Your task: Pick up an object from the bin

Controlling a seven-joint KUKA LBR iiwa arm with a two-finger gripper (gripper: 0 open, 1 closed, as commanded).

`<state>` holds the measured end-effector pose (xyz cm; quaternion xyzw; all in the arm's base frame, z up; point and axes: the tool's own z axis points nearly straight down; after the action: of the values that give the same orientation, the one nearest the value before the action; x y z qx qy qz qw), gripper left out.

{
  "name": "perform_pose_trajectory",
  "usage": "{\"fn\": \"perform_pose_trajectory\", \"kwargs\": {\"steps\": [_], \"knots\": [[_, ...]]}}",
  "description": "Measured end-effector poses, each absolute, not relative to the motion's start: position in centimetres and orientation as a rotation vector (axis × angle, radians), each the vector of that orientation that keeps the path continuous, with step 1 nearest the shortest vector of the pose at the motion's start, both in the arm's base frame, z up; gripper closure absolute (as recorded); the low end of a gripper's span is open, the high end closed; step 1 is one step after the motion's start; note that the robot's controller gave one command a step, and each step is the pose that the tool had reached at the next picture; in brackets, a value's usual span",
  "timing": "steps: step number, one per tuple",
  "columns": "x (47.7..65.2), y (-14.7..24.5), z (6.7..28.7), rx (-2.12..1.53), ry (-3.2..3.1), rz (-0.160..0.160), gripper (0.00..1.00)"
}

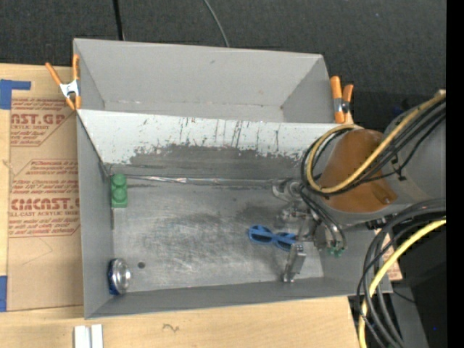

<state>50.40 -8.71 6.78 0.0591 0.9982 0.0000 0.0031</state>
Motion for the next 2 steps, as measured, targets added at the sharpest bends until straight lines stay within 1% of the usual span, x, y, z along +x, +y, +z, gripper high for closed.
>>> {"fn": "perform_pose_trajectory", "kwargs": {"steps": [1,2], "knots": [[48.82,-6.68,7.23,0.319,3.11,-0.001,0.0],[49.02,-6.7,7.3,0.32,3.118,-0.001,0.0]]}}
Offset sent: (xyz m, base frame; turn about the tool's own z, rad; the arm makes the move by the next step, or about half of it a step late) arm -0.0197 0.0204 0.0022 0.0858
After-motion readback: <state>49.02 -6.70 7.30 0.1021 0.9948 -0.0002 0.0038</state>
